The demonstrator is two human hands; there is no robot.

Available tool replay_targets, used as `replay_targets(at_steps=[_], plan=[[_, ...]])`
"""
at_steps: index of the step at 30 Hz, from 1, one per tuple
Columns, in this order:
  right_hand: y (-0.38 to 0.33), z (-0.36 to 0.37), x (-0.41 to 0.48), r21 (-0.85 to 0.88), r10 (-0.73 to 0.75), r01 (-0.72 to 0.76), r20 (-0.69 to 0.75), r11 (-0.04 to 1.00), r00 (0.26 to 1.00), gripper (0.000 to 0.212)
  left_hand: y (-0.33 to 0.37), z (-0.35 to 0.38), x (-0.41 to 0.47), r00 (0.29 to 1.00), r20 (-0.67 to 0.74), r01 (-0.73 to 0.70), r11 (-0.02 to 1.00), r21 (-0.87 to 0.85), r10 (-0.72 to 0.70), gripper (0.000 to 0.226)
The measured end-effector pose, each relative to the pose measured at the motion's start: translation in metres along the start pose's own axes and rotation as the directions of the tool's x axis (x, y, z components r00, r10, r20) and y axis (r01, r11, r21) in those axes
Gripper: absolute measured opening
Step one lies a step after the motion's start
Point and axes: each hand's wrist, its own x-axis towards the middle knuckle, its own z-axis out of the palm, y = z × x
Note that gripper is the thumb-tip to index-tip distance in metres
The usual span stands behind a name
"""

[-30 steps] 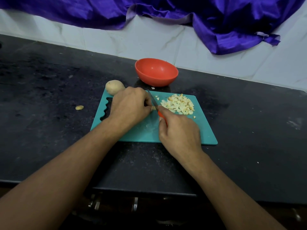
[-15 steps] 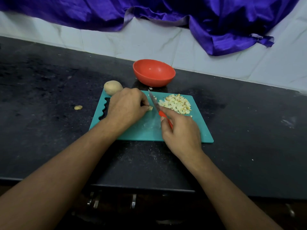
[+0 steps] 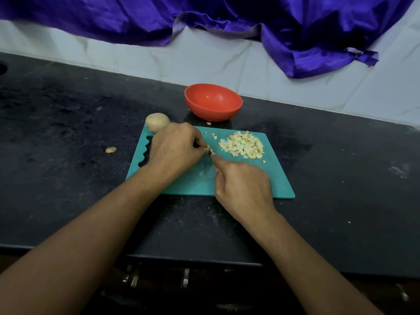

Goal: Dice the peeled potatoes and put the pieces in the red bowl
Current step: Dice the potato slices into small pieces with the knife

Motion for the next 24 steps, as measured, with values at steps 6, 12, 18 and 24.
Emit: replay_targets(at_steps=[6, 12, 18, 24], plan=[[0.009, 0.002, -0.01, 0.274, 0.132, -0.093, -0.129, 0.957, 0.983, 0.041, -0.001, 0.001, -0.001, 1.0, 0.007, 0.007, 1.0, -0.013, -0.007, 0.011], [-0.003, 0.007, -0.003, 0.185, 0.055, -0.03, -0.132, 0.982, 0.99, 0.043, -0.002, 0.0, -0.002, 1.0, 0.02, 0.001, 1.0, -0.019, -0.001, 0.006], [-0.007, 0.008, -0.002, 0.073, 0.007, 0.004, -0.149, 0.997, 0.989, 0.042, -0.004, 0.0, -0.001, 1.0, 0.01, 0.019, 0.999, -0.039, -0.019, 0.012], [-0.007, 0.003, 0.001, -0.013, -0.017, 0.017, -0.023, 1.0, 1.0, 0.044, -0.004, 0.0, -0.001, 1.0, 0.009, 0.024, 0.998, -0.06, -0.023, 0.003]])
